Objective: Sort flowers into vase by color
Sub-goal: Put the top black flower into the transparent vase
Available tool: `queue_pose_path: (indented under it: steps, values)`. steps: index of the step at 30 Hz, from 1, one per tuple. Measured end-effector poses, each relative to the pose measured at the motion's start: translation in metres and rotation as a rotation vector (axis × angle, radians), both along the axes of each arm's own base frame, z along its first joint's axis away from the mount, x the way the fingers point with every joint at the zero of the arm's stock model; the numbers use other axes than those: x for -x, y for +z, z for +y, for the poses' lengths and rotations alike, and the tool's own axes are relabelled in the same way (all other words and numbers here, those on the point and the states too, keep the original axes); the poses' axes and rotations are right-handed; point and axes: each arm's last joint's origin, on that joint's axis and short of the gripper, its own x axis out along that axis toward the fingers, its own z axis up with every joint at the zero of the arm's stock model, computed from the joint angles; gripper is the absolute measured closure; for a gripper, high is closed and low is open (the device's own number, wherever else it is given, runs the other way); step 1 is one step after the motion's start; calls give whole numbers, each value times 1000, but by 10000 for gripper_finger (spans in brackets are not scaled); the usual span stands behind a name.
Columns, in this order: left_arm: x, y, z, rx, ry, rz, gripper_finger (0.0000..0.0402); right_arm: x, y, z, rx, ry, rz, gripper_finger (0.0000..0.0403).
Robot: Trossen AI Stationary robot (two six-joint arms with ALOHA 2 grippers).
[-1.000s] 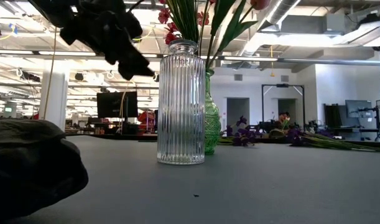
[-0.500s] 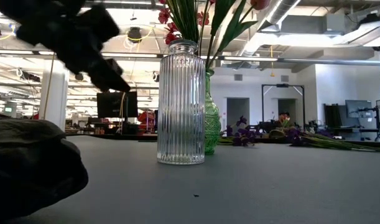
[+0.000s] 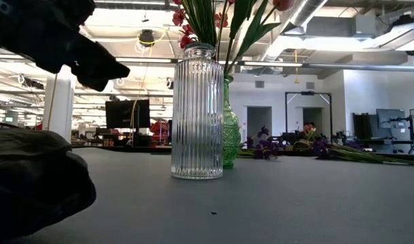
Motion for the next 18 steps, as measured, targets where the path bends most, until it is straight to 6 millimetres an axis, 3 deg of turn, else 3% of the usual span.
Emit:
queue_pose_path:
  steps: [4, 11, 18]
  values:
    - [-6, -8, -7, -22, -66, -4, 166, 0, 0, 0, 1, 0, 1, 382]
    - [-31, -24, -18, -95, -51, 59, 107, 0, 0, 0, 0, 0, 0, 382]
    - [-51, -38, -28, -137, -60, 110, 75, 0, 0, 0, 0, 1, 1, 381]
